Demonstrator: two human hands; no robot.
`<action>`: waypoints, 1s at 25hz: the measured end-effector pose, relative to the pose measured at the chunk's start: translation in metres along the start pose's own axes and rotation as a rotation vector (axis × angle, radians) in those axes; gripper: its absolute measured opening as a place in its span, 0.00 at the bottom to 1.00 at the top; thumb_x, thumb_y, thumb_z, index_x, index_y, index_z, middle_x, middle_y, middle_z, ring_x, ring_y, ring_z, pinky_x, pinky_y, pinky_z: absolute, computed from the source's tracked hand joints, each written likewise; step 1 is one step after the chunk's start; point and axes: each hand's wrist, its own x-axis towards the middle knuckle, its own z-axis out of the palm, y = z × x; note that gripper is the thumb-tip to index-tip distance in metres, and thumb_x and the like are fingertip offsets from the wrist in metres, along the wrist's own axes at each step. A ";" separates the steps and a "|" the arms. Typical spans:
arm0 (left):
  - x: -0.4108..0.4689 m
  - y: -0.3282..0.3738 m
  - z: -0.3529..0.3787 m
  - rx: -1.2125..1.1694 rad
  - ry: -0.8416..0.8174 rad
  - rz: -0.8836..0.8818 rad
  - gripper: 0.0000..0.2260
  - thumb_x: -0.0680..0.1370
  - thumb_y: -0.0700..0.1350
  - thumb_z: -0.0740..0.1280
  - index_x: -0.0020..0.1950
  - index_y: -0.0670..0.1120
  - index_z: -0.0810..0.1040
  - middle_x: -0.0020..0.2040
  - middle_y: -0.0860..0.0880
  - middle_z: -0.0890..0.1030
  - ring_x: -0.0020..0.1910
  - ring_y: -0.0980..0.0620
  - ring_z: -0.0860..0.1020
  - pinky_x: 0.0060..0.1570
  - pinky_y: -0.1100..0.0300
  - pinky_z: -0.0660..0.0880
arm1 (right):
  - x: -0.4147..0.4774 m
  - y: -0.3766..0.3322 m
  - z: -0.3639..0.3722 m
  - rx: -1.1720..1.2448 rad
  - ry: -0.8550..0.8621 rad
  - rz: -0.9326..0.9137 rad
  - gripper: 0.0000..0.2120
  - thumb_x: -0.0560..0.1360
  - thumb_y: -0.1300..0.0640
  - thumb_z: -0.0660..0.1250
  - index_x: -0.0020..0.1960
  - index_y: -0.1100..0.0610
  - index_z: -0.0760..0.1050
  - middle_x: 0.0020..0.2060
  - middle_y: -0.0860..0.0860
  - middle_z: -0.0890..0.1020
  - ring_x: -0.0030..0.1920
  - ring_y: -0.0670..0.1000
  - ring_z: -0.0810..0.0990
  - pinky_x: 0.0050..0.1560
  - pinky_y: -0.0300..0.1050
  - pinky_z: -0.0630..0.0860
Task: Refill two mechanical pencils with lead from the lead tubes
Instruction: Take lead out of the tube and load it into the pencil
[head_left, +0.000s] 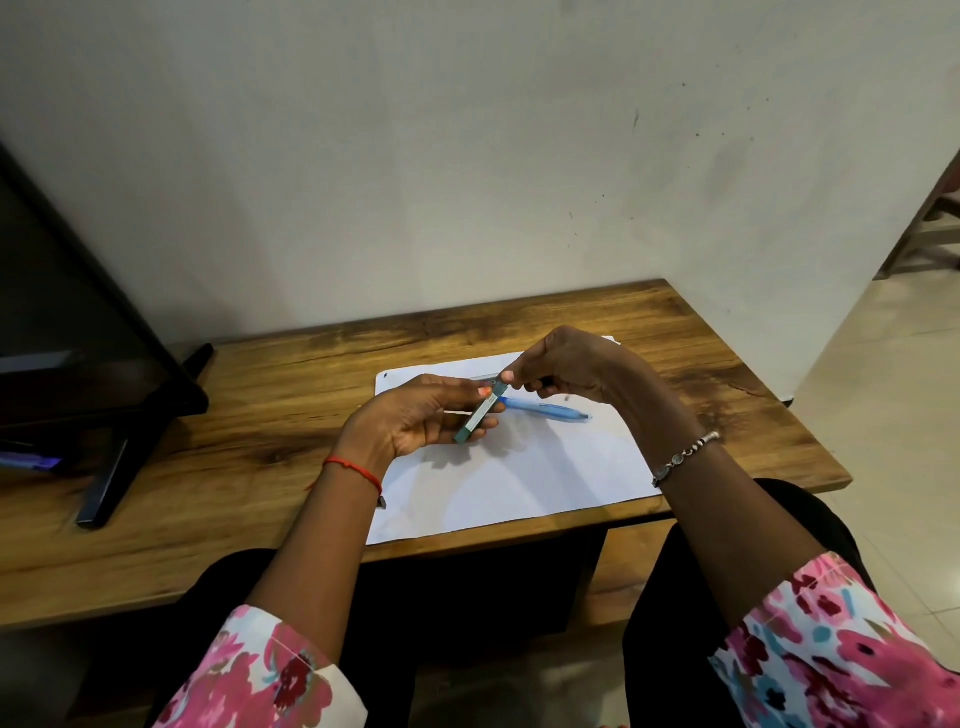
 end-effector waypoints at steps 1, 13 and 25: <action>0.000 0.000 0.000 0.012 -0.009 0.006 0.04 0.75 0.38 0.65 0.46 0.42 0.80 0.36 0.47 0.85 0.33 0.52 0.83 0.37 0.60 0.81 | 0.000 0.000 -0.001 -0.010 0.000 -0.021 0.08 0.69 0.65 0.72 0.47 0.66 0.81 0.31 0.56 0.77 0.35 0.50 0.71 0.35 0.39 0.71; 0.006 -0.002 -0.003 -0.038 -0.033 0.078 0.07 0.76 0.37 0.63 0.47 0.45 0.80 0.38 0.47 0.86 0.36 0.52 0.84 0.43 0.57 0.80 | -0.005 -0.005 0.000 0.065 0.057 -0.221 0.03 0.66 0.65 0.74 0.36 0.59 0.82 0.24 0.49 0.79 0.26 0.45 0.70 0.24 0.32 0.67; 0.012 -0.004 -0.004 -0.112 -0.053 0.138 0.09 0.77 0.37 0.62 0.47 0.47 0.80 0.37 0.50 0.86 0.36 0.52 0.84 0.44 0.55 0.80 | -0.001 -0.006 0.002 0.179 0.051 -0.301 0.04 0.73 0.60 0.68 0.43 0.58 0.82 0.27 0.46 0.81 0.27 0.43 0.67 0.29 0.34 0.67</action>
